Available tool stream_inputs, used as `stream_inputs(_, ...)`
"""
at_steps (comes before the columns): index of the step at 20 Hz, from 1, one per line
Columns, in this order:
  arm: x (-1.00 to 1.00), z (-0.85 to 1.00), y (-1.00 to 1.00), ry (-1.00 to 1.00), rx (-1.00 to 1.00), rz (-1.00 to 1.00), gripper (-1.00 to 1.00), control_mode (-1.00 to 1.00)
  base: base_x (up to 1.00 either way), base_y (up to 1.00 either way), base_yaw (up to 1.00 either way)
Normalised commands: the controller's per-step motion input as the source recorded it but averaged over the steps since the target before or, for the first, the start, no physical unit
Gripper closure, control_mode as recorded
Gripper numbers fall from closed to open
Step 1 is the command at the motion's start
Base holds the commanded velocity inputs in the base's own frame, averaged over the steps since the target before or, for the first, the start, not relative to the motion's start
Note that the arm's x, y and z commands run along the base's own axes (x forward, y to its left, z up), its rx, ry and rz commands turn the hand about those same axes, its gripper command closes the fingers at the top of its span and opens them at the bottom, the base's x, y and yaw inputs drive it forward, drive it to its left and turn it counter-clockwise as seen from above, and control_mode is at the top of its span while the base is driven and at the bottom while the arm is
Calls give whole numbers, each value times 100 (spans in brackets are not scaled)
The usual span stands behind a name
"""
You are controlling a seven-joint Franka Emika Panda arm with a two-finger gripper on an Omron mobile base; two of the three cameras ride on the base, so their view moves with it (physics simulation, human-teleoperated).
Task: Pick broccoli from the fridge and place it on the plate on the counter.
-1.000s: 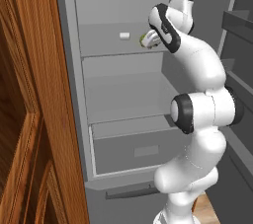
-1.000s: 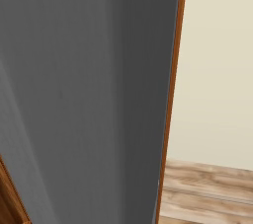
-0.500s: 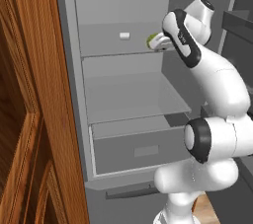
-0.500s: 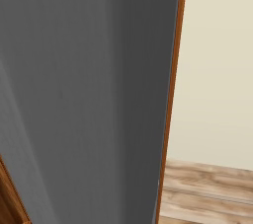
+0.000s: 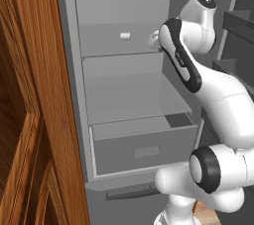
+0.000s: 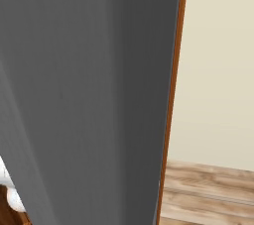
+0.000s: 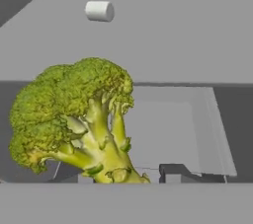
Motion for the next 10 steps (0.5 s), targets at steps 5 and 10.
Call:
stream_inputs(5,-72,20,1,1,0,-28,100,-100,0,0,0)
stream_inputs(10,-97,14,1,0,0,-21,100,-100,0,0,0)
